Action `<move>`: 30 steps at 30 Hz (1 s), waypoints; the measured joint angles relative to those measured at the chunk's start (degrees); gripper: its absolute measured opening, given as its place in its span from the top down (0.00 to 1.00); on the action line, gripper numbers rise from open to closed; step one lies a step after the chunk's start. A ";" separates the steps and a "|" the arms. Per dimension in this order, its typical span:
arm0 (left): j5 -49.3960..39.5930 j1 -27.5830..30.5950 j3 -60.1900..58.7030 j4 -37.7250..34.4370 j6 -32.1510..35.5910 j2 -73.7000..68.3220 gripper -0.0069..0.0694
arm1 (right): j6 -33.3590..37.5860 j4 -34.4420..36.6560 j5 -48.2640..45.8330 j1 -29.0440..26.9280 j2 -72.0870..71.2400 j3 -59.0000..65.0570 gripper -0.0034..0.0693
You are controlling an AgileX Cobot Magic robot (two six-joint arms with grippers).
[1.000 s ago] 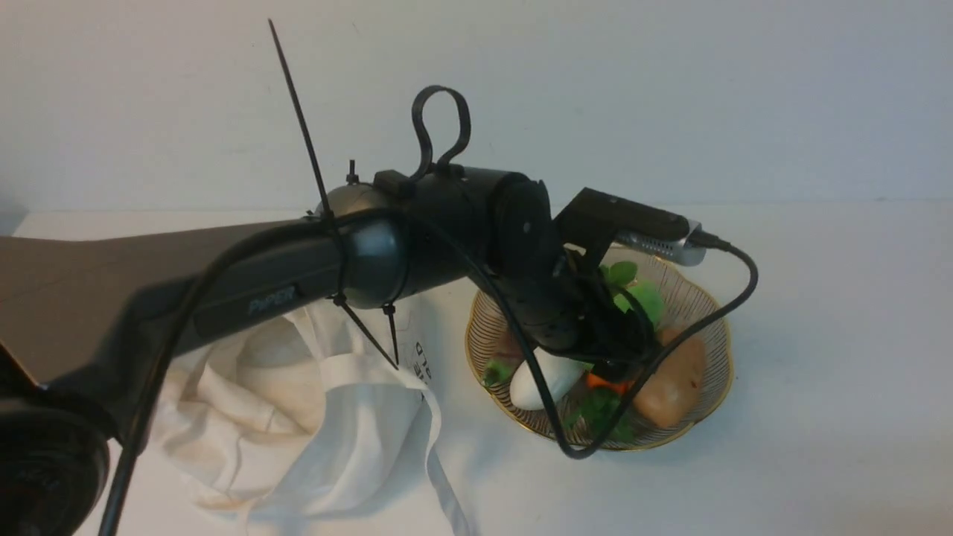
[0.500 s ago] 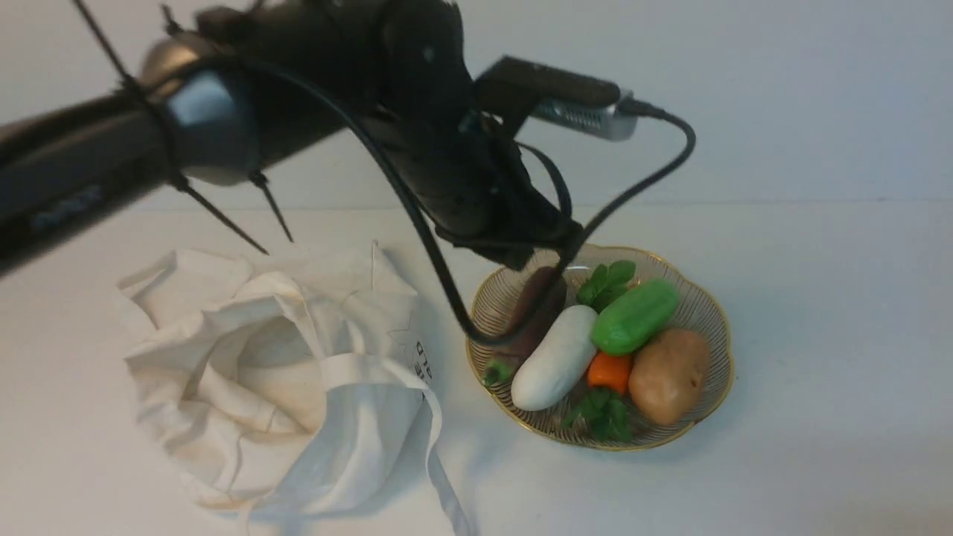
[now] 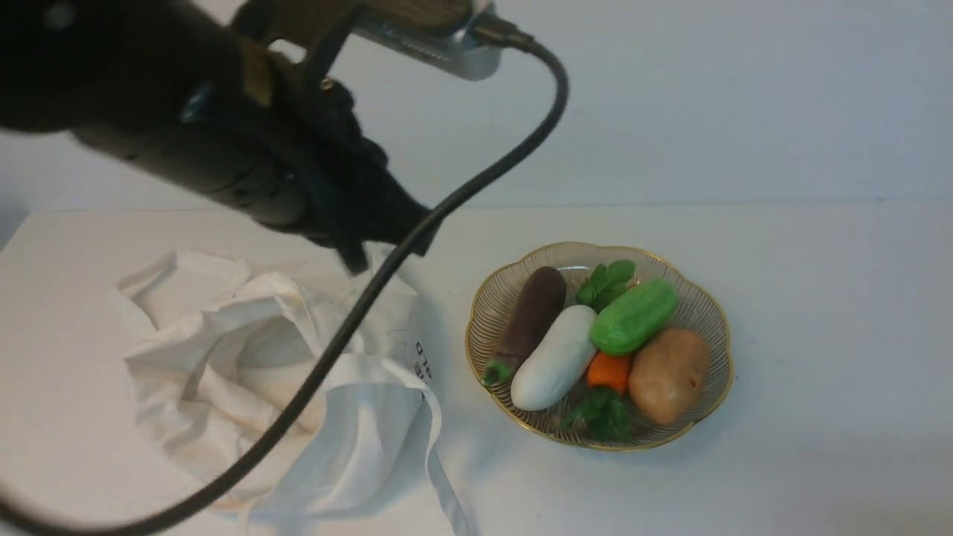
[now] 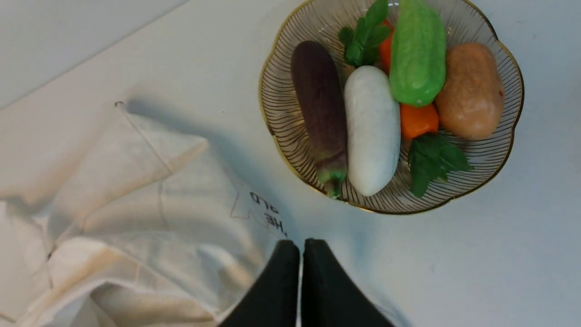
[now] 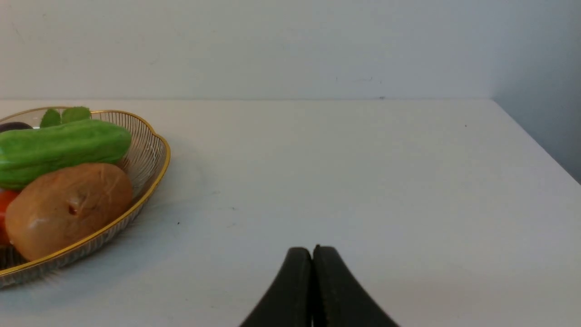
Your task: Take vegetables from cloth bag on white table place on plate.
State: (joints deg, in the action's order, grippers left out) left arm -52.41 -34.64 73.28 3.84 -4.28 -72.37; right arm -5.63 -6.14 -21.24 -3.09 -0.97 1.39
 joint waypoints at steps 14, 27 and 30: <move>11.03 0.00 -32.37 1.54 -9.26 36.65 0.92 | 0.00 0.00 0.00 0.00 0.00 0.00 0.97; 13.97 0.00 -40.59 0.54 -10.06 61.48 0.92 | 0.00 0.00 0.00 0.00 0.00 0.00 0.97; 13.64 0.00 -40.59 0.49 -10.06 63.01 0.92 | 0.00 0.00 0.00 0.00 0.00 0.00 0.97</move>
State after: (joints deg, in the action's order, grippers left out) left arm -38.78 -34.64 32.69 4.32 -14.34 -9.36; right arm -5.63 -6.14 -21.24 -3.09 -0.97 1.39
